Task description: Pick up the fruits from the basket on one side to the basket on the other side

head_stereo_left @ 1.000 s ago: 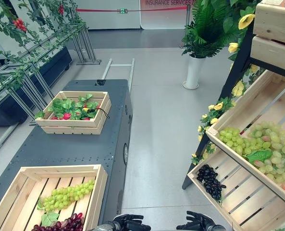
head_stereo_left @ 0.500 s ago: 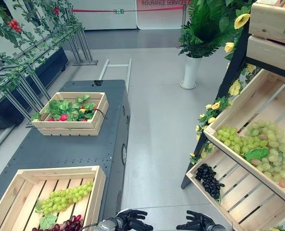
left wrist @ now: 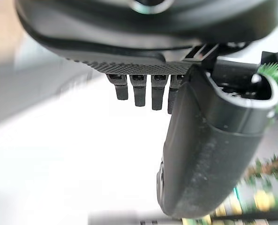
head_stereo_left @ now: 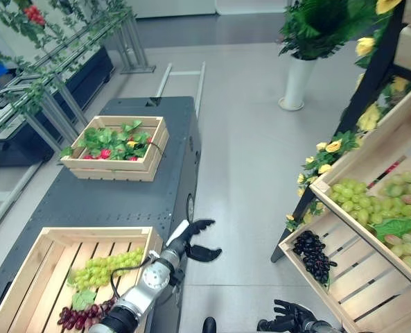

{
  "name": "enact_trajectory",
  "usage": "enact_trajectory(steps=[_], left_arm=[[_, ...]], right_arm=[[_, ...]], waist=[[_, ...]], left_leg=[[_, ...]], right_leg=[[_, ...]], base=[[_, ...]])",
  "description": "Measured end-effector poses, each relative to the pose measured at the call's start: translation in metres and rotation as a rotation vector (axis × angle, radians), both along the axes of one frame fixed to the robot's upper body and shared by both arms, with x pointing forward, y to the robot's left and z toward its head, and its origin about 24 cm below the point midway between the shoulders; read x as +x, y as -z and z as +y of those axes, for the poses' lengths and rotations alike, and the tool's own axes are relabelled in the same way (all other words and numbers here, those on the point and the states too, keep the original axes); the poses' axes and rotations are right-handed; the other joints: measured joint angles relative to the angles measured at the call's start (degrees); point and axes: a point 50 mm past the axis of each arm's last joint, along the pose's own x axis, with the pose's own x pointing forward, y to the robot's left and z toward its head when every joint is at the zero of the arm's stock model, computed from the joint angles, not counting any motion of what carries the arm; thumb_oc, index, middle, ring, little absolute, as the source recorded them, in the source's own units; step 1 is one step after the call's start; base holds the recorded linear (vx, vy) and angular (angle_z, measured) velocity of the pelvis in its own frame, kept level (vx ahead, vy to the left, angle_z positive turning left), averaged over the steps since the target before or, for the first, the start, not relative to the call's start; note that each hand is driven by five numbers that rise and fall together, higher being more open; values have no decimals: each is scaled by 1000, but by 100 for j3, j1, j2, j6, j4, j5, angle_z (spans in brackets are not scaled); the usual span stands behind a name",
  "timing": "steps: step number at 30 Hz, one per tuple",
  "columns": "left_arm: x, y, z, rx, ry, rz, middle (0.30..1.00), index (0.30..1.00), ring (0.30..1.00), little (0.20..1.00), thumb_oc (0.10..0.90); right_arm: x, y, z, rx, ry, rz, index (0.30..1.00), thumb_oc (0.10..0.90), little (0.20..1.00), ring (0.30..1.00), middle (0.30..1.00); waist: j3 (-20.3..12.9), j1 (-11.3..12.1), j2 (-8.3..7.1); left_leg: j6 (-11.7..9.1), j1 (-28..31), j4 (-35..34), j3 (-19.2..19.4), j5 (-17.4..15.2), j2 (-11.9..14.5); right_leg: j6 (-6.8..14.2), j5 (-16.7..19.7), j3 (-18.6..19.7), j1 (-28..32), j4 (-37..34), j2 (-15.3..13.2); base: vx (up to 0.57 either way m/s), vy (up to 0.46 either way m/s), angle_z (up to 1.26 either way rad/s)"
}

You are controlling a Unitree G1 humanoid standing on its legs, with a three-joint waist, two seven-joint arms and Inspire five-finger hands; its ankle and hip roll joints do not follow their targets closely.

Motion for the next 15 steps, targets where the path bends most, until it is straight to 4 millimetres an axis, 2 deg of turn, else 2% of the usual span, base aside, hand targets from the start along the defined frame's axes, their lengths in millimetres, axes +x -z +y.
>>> enact_trajectory(steps=[2, 3, 8, 11, 14, 15], left_arm=[[6, -10, 20, 57, -87, -59, 900, 900, 900, 900, 800], [7, -13, 28, 100, -115, -82, 900, 900, 900, 900, 800], [2, -16, 47, 262, -118, -111, 900, 900, 900, 900, 800], [-2, -15, 55, 333, -133, -119, 900, 900, 900, 900, 800], [-10, -16, 74, 409, -187, -123, 900, 900, 900, 900, 800], [-12, -19, 81, 441, -214, -140, 900, 900, 900, 900, 800]], right_arm=[[-2, 0, -1, -4, -2, 3, 900, 800, 900, 900, 900], [-3, 0, -1, -4, -1, 5, 900, 800, 900, 900, 900], [-1, -1, -5, -12, 3, 2, 900, 800, 900, 900, 900], [1, -2, -7, -18, 4, -3, 900, 800, 900, 900, 900], [3, -3, -5, -13, -8, -17, 900, 800, 900, 900, 900], [4, -3, -5, -12, -12, -22, 900, 800, 900, 900, 900]], waist=[[72, 146, 4], [97, 145, -15], [216, 303, -9], [326, 507, -19], [405, 539, -71], [446, 618, -93]], left_leg=[[-44, -39, 0, -69, 25, 44], [-70, -47, 0, -182, 40, 53], [-140, -258, 4, -167, 158, 117], [-151, -291, 4, -176, 181, 109], [-141, -276, 5, -331, 189, 66], [-141, -282, 5, -344, 189, 61]], right_leg=[[-32, -42, -145, 63, 1, 40], [-51, -83, -285, 87, -1, 46], [-75, -173, -737, 100, 4, 65], [-58, -193, -785, 113, 9, 58], [-19, -256, -939, 199, 18, 29], [-17, -261, -958, 202, 18, 28]], base=[[5, -35, 36], [7, -4, 42], [8, 30, 53], [77, 79, 20], [49, 22, 26], [46, 6, 15]])
